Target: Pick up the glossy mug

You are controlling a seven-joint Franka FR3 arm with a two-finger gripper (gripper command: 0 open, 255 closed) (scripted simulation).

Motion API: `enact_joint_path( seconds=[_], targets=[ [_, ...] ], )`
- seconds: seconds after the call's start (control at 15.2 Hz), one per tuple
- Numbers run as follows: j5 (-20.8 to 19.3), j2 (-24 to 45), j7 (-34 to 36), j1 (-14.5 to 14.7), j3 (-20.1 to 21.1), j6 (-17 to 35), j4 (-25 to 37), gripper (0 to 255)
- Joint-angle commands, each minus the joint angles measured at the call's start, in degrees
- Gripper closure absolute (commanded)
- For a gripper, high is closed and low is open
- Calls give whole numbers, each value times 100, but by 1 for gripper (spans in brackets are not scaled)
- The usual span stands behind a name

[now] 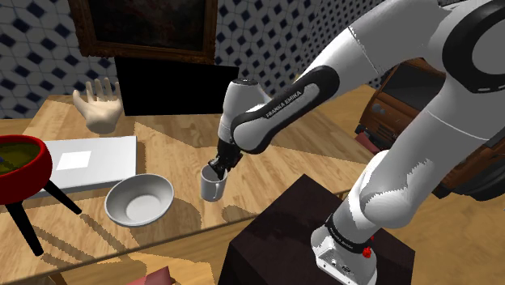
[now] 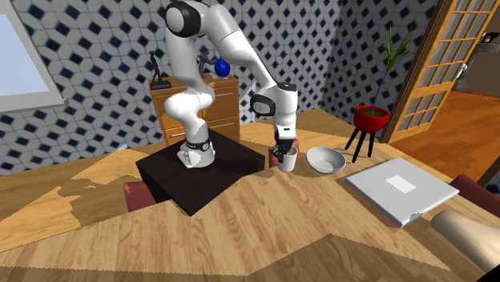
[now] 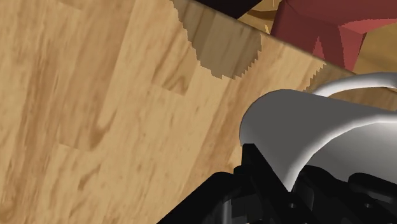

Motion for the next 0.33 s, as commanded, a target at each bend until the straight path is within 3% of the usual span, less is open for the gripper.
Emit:
enact_joint_path(
  seconds=[0.0, 0.26],
  targets=[
    [38, -155, -19, 7, -3, -168, 13, 255],
    [68, -318, -34, 13, -13, -366, 50, 255]
  ],
)
